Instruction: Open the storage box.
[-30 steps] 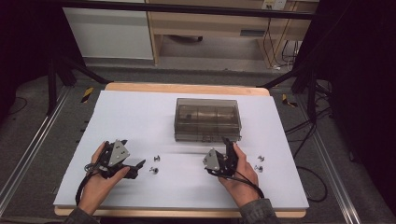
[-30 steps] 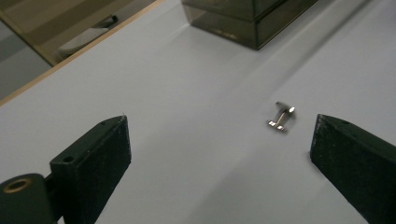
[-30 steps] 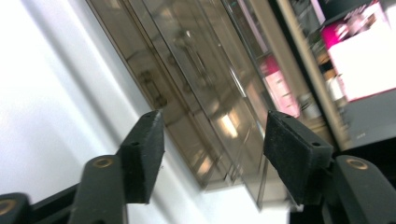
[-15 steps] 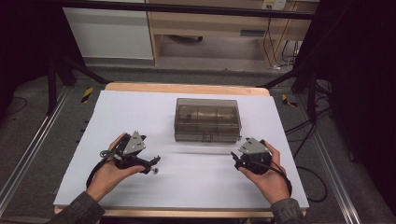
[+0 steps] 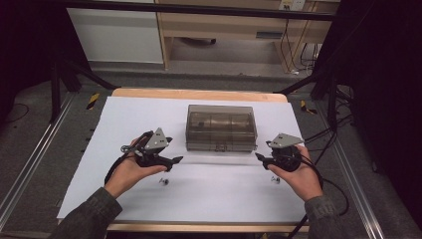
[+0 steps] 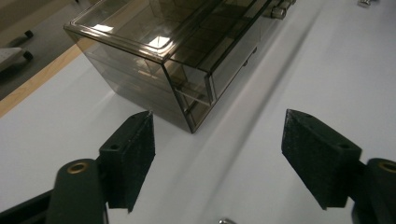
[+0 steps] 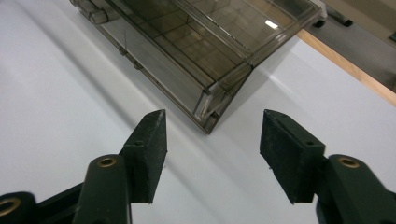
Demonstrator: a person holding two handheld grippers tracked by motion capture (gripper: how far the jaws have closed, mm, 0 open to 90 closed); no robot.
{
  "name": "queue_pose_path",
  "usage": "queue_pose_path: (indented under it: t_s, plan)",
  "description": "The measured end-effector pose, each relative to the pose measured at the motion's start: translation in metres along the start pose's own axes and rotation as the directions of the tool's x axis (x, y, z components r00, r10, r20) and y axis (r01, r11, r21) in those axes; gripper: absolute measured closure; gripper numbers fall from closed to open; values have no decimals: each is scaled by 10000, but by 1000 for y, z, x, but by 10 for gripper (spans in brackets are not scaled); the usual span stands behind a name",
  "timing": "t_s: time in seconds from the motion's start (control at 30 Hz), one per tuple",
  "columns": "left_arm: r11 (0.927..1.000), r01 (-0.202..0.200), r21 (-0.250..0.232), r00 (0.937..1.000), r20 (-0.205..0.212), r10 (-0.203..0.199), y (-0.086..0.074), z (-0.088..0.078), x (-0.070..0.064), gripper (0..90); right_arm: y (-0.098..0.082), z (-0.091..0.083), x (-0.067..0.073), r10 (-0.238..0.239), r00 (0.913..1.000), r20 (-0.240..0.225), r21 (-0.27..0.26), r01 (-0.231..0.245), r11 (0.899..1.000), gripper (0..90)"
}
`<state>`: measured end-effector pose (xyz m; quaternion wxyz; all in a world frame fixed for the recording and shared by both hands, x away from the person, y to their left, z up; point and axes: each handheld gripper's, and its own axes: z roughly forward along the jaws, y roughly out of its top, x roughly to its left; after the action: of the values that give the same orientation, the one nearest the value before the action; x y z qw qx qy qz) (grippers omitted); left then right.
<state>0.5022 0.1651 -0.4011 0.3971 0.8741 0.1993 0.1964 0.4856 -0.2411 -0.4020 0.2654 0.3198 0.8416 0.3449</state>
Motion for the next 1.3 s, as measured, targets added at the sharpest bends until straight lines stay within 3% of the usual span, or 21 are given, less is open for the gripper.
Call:
queue_pose_path:
  t_s: [0.4, 0.5, 0.8, 1.3]
  plan:
    - [9989, 169, 434, 9975, 677, -198, 7, 25, 6, 439, -1, 12, -14, 70, 9922, -1246, -160, -91, 9998, 691]
    - [9984, 145, 539, 9978, 641, -180, 9, 30, 5, 495, -1, 13, -15, 71, 9896, -1435, -172, -96, 9998, 735]
    - [9990, 283, 349, 9962, 809, -311, 16, 32, 9, 658, -3, 13, -18, -68, 9859, -1670, -343, 11, 9994, 796]
    - [9979, 396, 510, 9943, 964, -444, 12, 37, 16, 772, 0, 20, -22, -85, 9818, -1895, -212, 46, 9998, 832]
